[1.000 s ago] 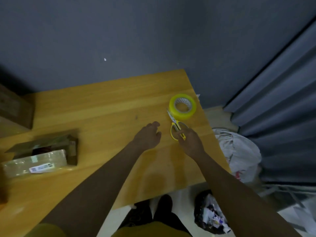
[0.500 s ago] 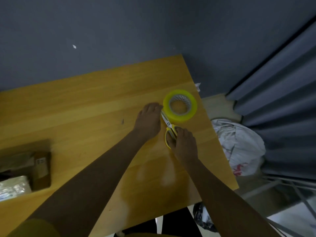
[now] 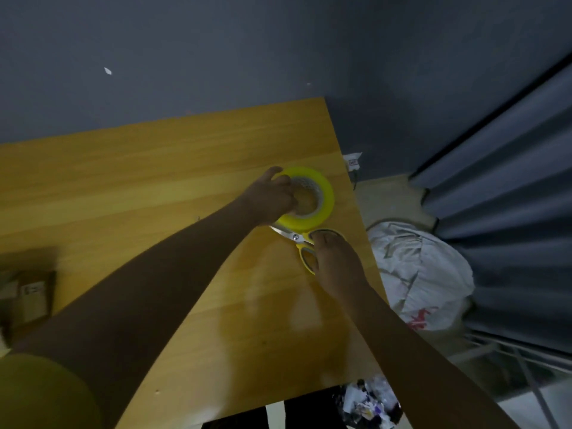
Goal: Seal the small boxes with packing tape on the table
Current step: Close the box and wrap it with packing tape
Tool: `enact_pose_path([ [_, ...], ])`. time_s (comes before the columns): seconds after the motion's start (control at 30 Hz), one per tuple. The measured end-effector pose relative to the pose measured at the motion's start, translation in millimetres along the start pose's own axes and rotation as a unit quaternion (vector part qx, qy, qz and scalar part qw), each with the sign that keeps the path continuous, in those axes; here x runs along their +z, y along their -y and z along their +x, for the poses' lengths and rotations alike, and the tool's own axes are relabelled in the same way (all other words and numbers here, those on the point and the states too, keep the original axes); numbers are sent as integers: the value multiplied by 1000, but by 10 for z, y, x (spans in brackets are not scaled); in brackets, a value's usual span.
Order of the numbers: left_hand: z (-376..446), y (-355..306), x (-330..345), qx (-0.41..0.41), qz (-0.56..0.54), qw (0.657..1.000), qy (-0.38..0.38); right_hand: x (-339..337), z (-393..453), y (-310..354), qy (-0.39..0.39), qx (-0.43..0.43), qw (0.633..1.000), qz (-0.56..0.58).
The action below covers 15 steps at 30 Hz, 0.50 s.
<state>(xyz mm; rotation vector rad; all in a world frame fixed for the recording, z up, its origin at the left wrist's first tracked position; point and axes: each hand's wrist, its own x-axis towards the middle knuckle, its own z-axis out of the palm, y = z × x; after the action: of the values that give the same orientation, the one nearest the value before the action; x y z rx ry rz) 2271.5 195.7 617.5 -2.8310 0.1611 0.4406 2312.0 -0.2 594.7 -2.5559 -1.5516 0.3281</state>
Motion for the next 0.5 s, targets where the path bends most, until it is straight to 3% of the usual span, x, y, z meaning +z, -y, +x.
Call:
enact_pose_path([
  [0.17, -26, -2, 99, -17, -160, 982, 98, 0, -26, -136, -37, -37, 997, -52],
  [0.5, -78, -42, 131, -67, -232, 968, 70, -56, -12, -200, -68, -111, 989, -69],
])
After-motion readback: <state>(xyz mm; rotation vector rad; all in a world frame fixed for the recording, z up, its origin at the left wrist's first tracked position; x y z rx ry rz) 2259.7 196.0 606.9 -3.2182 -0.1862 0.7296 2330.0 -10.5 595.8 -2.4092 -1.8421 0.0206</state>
